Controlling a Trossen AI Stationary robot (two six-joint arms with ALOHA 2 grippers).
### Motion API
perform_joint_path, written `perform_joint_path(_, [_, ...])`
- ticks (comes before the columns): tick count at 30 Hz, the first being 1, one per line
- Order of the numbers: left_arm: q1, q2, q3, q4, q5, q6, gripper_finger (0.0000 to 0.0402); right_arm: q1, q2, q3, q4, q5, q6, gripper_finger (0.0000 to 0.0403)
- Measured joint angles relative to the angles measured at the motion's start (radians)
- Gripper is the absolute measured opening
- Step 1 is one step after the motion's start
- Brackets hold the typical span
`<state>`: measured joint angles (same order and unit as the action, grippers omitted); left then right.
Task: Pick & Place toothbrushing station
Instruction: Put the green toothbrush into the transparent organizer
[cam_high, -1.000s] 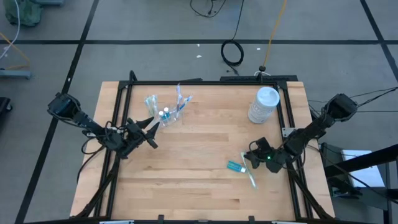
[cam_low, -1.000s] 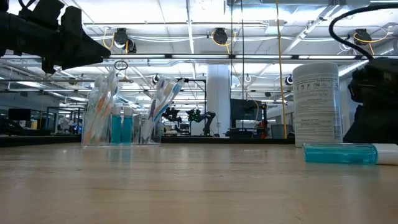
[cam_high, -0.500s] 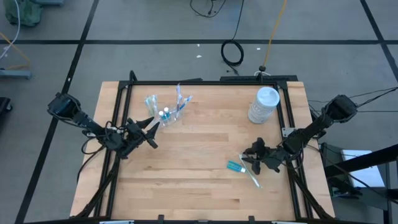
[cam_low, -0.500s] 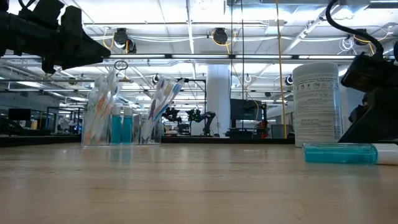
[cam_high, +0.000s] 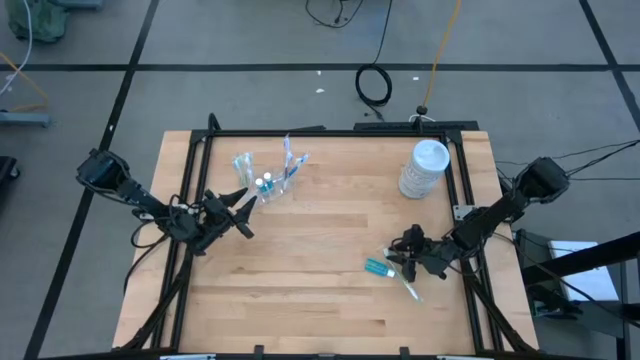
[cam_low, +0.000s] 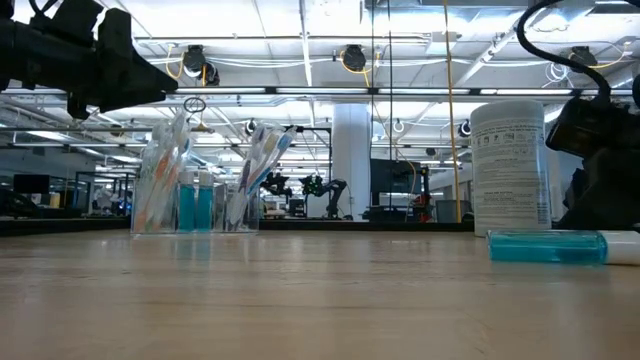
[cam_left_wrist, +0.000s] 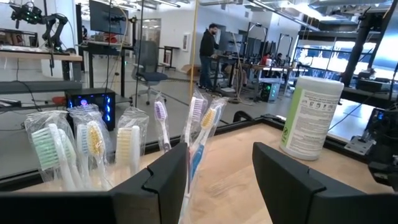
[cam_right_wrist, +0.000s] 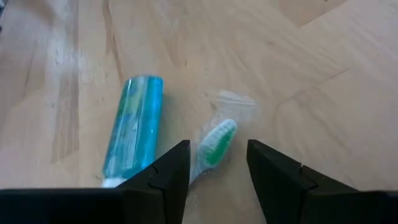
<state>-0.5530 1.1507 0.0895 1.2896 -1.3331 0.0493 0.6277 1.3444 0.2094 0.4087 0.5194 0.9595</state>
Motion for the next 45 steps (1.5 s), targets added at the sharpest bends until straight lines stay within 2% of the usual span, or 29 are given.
perform_joint_path(4, [0.0, 0.0, 0.0, -0.003, 0.0, -0.001, 0.0189, 0.0, 0.046, 0.0, 0.045, 0.019, -0.01, 0.0131])
perform_joint_path(13, [0.001, 0.0, 0.0, -0.003, 0.0, -0.002, 0.0189, -0.012, 0.05, -0.003, 0.154, -0.011, -0.144, 0.0021])
perform_joint_path(15, [0.004, 0.0, 0.0, -0.004, 0.0, -0.002, 0.0189, -0.029, 0.046, -0.003, 0.182, 0.02, -0.172, 0.0006])
perform_joint_path(17, [0.004, 0.0, 0.0, -0.004, 0.0, -0.002, 0.0189, -0.052, 0.038, -0.003, 0.233, 0.066, -0.214, 0.0006])
perform_joint_path(21, [0.004, 0.0, 0.0, -0.004, -0.001, -0.002, 0.0189, -0.126, 0.018, -0.003, 0.434, 0.104, -0.388, 0.0003])
perform_joint_path(25, [0.004, 0.0, 0.0, -0.003, 0.0, -0.002, 0.0189, -0.216, 0.018, 0.006, 0.786, 0.102, -0.637, 0.0001])
perform_joint_path(27, [0.004, 0.0, 0.0, -0.004, -0.001, -0.002, 0.0189, -0.264, 0.018, 0.037, 0.876, 0.062, -0.768, 0.0001])
perform_joint_path(29, [0.004, 0.0, 0.0, -0.003, -0.001, -0.002, 0.0189, -0.315, 0.018, 0.097, 0.889, -0.028, -0.863, 0.0001])
perform_joint_path(33, [0.004, 0.0, 0.0, -0.004, 0.0, -0.002, 0.0189, -0.404, 0.065, 0.299, 0.76, -0.274, -0.938, 0.0001])
perform_joint_path(36, [0.004, 0.0, 0.0, -0.004, 0.002, -0.01, 0.0189, -0.445, 0.137, 0.469, 0.688, -0.384, -1.007, 0.0])
perform_joint_path(39, [0.005, 0.0, 0.0, -0.003, 0.108, -0.029, 0.0189, -0.474, 0.2, 0.592, 0.623, -0.447, -1.033, 0.0])
perform_joint_path(42, [0.013, 0.0, 0.0, 0.01, 0.338, -0.046, 0.0189, -0.499, 0.247, 0.656, 0.532, -0.473, -1.015, 0.0])
perform_joint_path(45, [0.051, 0.002, 0.03, -0.012, 0.535, -0.124, 0.0189, -0.512, 0.287, 0.665, 0.525, -0.473, -0.982, 0.0])
